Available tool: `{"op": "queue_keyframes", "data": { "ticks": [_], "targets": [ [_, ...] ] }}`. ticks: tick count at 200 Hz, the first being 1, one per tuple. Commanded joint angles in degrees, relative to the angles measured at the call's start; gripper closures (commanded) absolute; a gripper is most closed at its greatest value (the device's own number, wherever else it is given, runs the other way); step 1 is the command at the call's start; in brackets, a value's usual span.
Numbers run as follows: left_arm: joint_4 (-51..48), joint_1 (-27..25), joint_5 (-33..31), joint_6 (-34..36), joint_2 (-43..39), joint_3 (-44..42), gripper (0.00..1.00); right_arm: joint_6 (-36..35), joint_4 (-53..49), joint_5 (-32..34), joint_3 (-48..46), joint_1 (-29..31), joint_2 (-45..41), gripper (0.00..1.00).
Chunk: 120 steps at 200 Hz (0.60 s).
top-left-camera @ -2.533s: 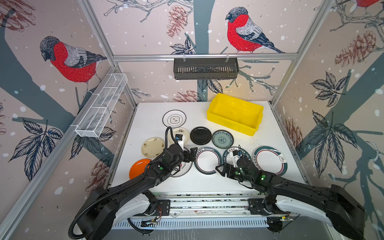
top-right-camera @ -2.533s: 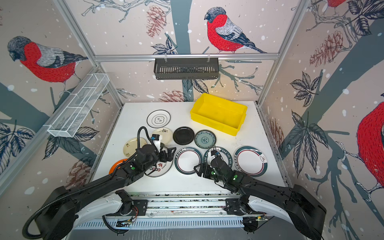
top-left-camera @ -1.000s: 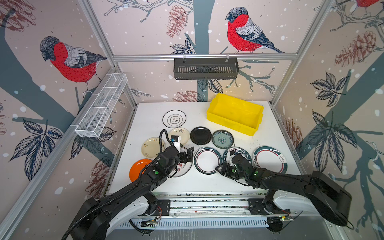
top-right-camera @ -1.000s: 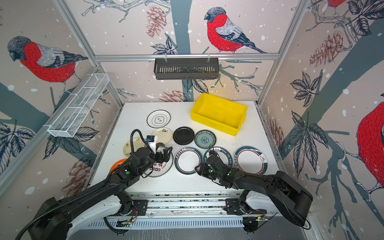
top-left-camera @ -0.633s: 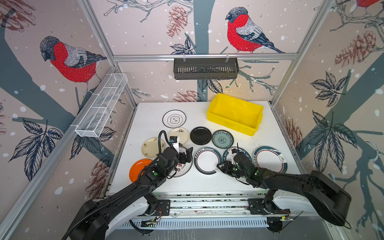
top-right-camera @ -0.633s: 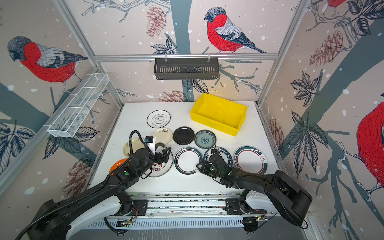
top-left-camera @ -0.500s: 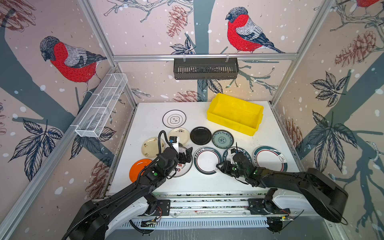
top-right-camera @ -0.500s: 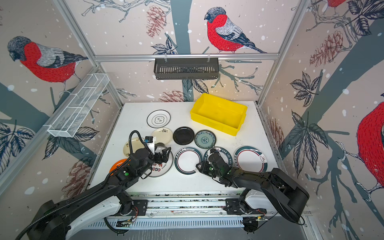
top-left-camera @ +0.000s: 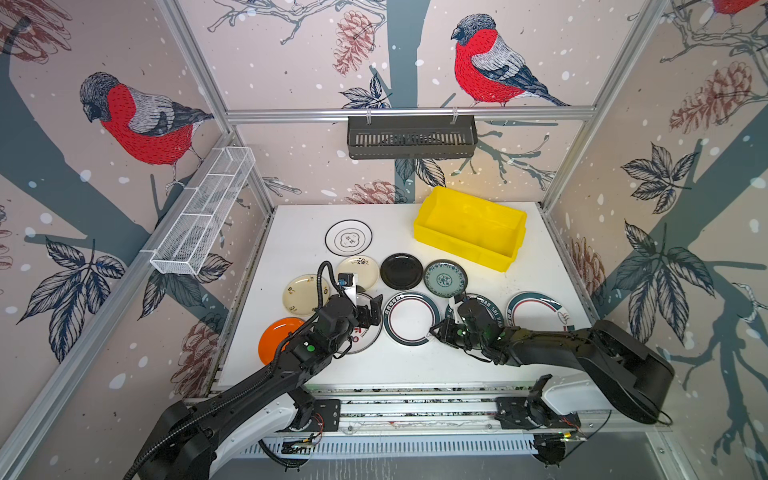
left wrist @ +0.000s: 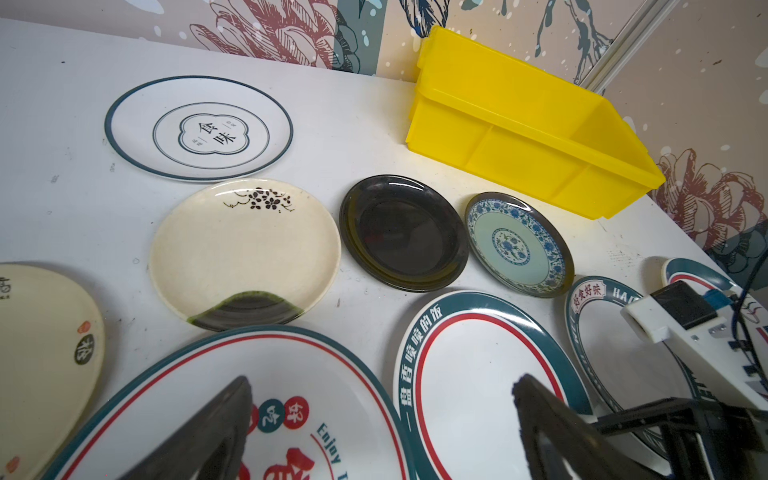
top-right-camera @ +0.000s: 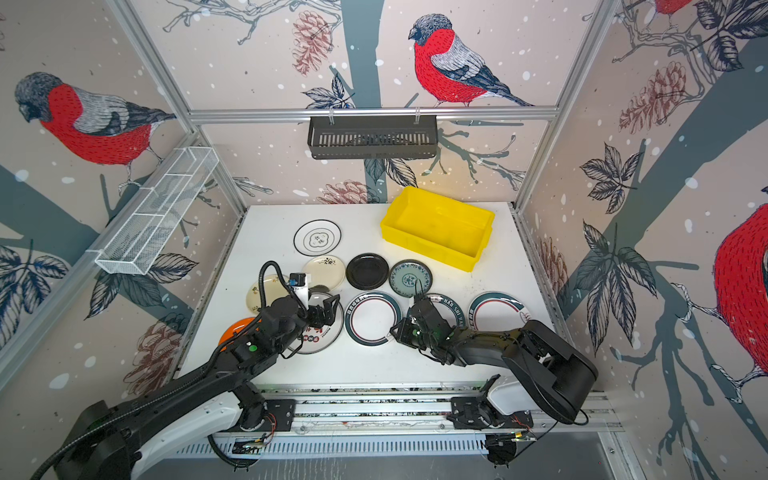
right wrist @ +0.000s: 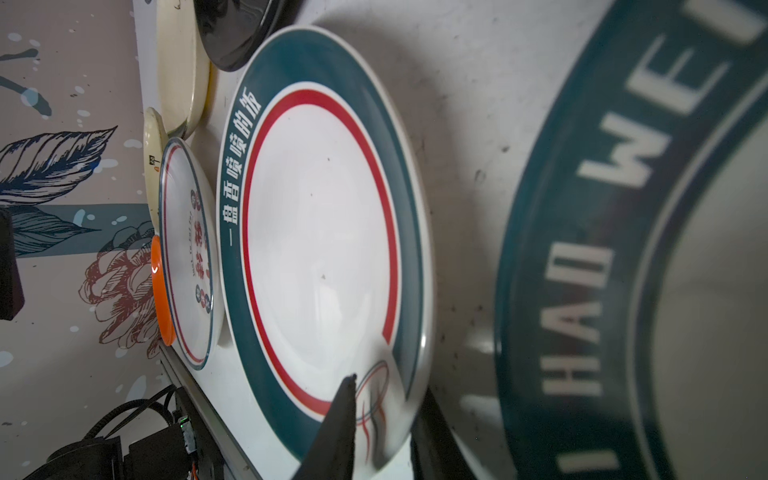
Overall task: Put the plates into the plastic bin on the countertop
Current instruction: 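Lower the right gripper onto the green-rimmed plate's edge and close it, then lift the green-rimmed plate upright with the right gripper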
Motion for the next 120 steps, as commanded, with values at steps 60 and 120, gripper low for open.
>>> {"op": "queue_keyframes", "data": {
  "ticks": [60, 120],
  "targets": [
    [0.55, -0.09, -1.35, 0.65, 2.08, 0.03, 0.03, -0.82, -5.00, 5.01, 1.34, 0.13, -2.69, 0.94],
    [1.16, -0.09, -1.52, 0.63, 2.80, -0.41, 0.03, -1.25, -7.32, 6.28, 3.04, 0.13, -3.38, 0.96]
  ]
}}
